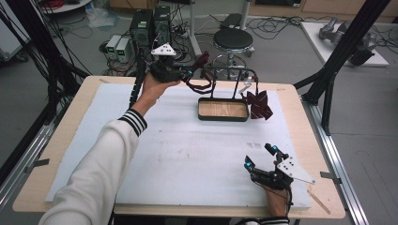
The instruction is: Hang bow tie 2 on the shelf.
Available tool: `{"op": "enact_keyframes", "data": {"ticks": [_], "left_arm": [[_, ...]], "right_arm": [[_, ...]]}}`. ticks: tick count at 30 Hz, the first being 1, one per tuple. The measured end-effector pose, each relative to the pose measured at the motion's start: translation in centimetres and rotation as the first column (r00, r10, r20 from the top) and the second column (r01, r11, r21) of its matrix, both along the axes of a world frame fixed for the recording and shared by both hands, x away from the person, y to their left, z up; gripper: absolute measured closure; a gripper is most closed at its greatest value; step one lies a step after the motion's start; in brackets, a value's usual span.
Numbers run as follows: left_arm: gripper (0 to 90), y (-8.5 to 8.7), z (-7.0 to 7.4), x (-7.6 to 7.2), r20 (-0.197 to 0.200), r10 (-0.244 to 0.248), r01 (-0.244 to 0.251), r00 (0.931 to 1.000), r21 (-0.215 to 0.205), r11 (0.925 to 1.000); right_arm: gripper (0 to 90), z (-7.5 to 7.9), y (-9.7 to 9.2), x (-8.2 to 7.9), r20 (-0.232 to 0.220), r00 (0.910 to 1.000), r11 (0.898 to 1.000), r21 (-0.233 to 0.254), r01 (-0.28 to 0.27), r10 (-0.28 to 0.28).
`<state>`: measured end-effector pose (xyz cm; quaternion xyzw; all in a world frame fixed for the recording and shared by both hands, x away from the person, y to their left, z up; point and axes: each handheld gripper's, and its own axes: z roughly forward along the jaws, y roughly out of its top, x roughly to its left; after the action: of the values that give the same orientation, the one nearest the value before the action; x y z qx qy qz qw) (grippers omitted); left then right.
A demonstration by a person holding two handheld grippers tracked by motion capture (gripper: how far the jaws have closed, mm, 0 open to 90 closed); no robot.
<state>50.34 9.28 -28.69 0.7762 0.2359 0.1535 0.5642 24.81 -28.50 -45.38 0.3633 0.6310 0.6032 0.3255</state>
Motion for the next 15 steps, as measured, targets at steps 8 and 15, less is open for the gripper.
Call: {"op": "enact_keyframes", "data": {"ticks": [8, 15], "left_arm": [[77.1, -0.03, -0.31, 0.39, -0.001, 0.042, -0.042, 0.9991, -0.003, 0.9991], [77.0, 0.05, -0.63, 0.74, -0.01, 0.076, -0.076, 0.9971, -0.006, 0.9971]], "right_arm": [[11.1, 0.0, 0.0, -0.04, 0.0, 1.0, 1.0, 0.0, 0.002, -0.002], [11.2, 0.0, 0.0, -0.04, 0.002, 1.0, 1.0, -0.002, 0.003, -0.003]]}}
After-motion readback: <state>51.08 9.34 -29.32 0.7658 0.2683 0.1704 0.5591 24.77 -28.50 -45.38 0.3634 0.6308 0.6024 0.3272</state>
